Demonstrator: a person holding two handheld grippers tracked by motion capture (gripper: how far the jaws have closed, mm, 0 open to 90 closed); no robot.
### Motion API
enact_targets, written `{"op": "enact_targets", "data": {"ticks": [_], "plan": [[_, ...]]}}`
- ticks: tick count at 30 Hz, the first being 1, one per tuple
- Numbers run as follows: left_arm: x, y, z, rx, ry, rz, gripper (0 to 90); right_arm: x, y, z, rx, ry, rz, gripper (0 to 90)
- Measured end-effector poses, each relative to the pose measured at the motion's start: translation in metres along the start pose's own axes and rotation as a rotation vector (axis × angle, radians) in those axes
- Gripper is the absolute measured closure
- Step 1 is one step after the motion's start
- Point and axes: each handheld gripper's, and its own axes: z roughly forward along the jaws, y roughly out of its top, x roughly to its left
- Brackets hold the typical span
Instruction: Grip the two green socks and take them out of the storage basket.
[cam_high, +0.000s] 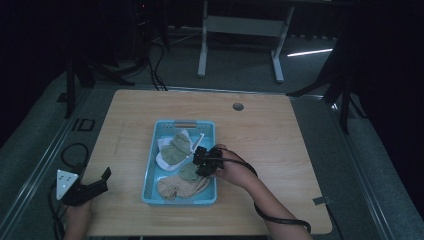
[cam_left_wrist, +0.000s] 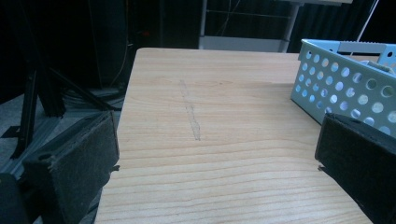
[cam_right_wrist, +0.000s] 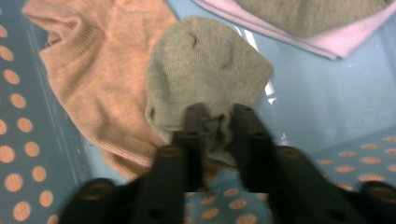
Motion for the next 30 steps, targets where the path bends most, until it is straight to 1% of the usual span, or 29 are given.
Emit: {"op": "enact_targets", "data": {"ticks": [1,2,3,4,6,7,12,15,18,20,22,24,27,28,29,30], "plan": [[0.0,0.0,0.0,0.0,-0.001,0.0,0.0,-0.001,0.0,0.0,0.001,-0.006,0.005,81.9],[0.0,0.0,0.0,0.0,0.0,-0.001,0.0,-0.002,-0.001,0.0,-0.003,-0.008,0.014,83.7],[0.0,0.0,0.0,0.0,0.001,-0.001,0.0,-0.002,-0.002,-0.001,-0.009,-0.004,0.027,84.4],[0.0,0.0,0.0,0.001,0.001,0.0,0.0,-0.004,-0.003,-0.003,-0.026,0.0,0.036,84.9],[0.0,0.0,0.0,0.001,0.002,0.001,0.0,-0.004,-0.003,-0.004,-0.032,0.001,0.042,85.2],[0.0,0.0,0.0,0.002,0.002,0.001,0.0,-0.007,-0.005,-0.009,-0.062,0.012,0.066,85.7],[0.0,0.0,0.0,0.001,0.003,0.0,0.0,-0.009,-0.007,-0.023,-0.121,0.009,0.097,86.3],[0.0,0.0,0.0,0.002,0.003,0.0,0.0,-0.008,-0.006,-0.031,-0.158,0.01,0.101,86.4],[0.0,0.0,0.0,0.003,0.002,0.001,0.0,-0.006,-0.005,-0.039,-0.182,0.008,0.107,86.4],[0.0,0.0,0.0,0.003,0.002,0.001,0.0,-0.006,-0.004,-0.044,-0.198,-0.003,0.107,86.4],[0.0,0.0,0.0,0.003,0.002,0.001,0.0,-0.006,-0.003,-0.049,-0.219,-0.007,0.111,86.4],[0.0,0.0,0.0,0.004,0.002,0.0,0.0,-0.006,-0.003,-0.052,-0.23,-0.011,0.112,86.4],[0.0,0.0,0.0,0.004,0.001,0.0,0.0,-0.005,-0.002,-0.063,-0.275,-0.027,0.115,86.4],[0.0,0.0,0.0,0.004,0.001,0.0,0.0,-0.006,-0.002,-0.071,-0.312,-0.025,0.124,86.4],[0.0,0.0,0.0,0.005,0.001,0.001,0.0,-0.006,-0.002,-0.071,-0.312,-0.025,0.124,86.4],[0.0,0.0,0.0,0.005,0.001,0.001,0.0,-0.006,-0.002,-0.075,-0.327,-0.025,0.128,86.4]]}}
